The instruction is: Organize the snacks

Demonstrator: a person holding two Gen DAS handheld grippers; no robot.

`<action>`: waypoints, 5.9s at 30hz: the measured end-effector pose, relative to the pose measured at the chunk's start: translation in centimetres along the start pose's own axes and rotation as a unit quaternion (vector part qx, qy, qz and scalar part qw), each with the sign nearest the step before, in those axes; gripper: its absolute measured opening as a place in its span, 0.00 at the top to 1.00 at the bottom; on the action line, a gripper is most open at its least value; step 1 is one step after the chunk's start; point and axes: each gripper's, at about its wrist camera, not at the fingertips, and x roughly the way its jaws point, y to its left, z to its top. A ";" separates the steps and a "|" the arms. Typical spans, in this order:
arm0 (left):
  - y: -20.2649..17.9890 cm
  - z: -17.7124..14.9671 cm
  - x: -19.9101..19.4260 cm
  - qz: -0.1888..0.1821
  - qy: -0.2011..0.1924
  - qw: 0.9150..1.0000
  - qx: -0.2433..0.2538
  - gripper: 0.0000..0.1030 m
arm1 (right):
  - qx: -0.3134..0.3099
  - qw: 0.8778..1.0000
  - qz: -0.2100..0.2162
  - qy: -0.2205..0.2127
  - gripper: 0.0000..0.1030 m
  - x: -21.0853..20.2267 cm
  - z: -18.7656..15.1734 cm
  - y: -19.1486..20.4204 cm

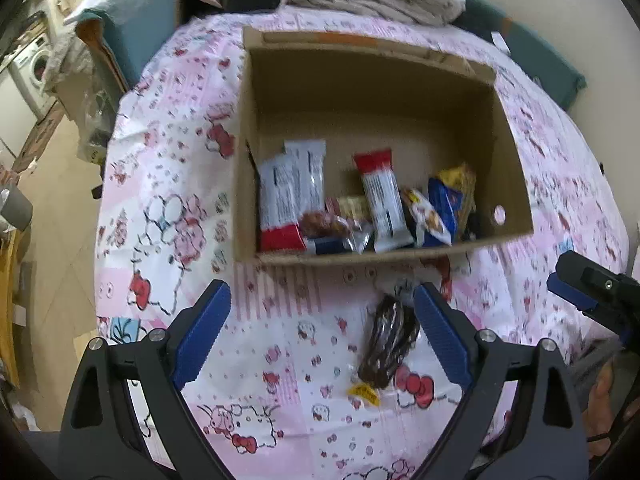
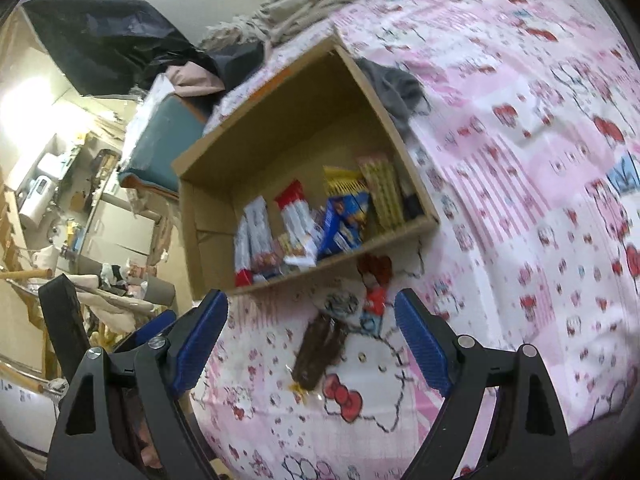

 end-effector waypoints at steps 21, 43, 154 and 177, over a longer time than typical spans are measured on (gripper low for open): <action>-8.1 -4.2 12.1 -0.015 0.173 0.971 0.165 0.12 | 0.073 0.996 -0.044 0.014 0.14 -0.4 -0.7 -4.5; -4.7 -6.8 8.1 -0.008 0.166 0.983 0.077 0.52 | 0.060 0.994 -0.068 0.055 0.14 2.4 -1.0 -4.0; -1.6 12.1 3.3 0.083 -0.072 0.994 0.015 0.26 | -0.146 0.989 -0.013 -0.021 0.82 6.1 7.8 6.0; 0.1 3.7 -8.6 0.086 -0.184 0.979 0.016 0.13 | -0.189 0.972 -0.045 -0.133 0.05 -4.4 2.0 7.4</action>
